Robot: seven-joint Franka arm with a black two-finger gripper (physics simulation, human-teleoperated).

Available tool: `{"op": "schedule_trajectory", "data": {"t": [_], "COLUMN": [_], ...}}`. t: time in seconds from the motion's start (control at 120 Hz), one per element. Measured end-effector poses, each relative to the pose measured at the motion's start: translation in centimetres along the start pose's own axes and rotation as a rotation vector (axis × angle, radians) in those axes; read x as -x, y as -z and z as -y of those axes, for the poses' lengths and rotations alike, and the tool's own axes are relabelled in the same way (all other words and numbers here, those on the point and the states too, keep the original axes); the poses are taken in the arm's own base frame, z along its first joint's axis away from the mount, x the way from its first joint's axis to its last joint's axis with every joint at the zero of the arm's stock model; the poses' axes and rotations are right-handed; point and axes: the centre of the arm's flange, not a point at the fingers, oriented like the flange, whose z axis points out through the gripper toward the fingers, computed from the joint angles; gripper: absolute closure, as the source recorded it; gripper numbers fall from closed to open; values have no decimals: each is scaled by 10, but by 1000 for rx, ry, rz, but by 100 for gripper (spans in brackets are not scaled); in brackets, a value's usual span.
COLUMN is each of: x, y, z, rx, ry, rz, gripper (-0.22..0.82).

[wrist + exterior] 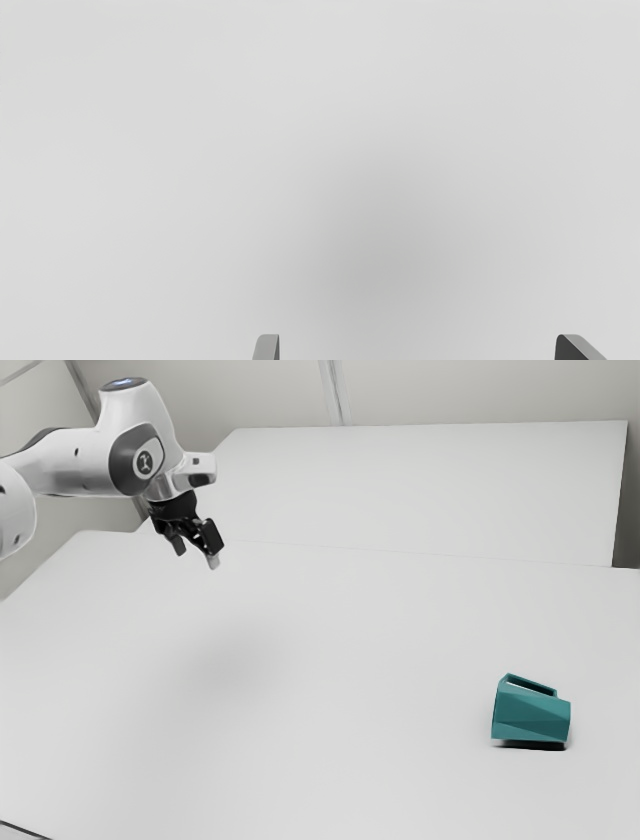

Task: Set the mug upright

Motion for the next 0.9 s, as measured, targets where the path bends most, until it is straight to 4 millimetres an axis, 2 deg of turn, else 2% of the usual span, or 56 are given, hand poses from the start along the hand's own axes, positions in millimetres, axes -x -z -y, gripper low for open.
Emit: {"op": "schedule_trajectory", "data": {"t": [0.092,0.133,0.242,0.308,0.442,0.567,0.758,0.9], "x": [3,5,1,3,6,-4,-25,-32], "y": [-2,4,20,19,2,-17,-59,-94], "z": [0,-3,-29,-46,-86,-131,-229,-265], "rx": [5,5,74,135,224,299,428,530], "ry": [15,17,19,27,25,14,-31,13], "rz": [-7,-22,-73,-80,-58,-47,-3,43], "gripper": [0,0,0,0,0,0,0,0]}}
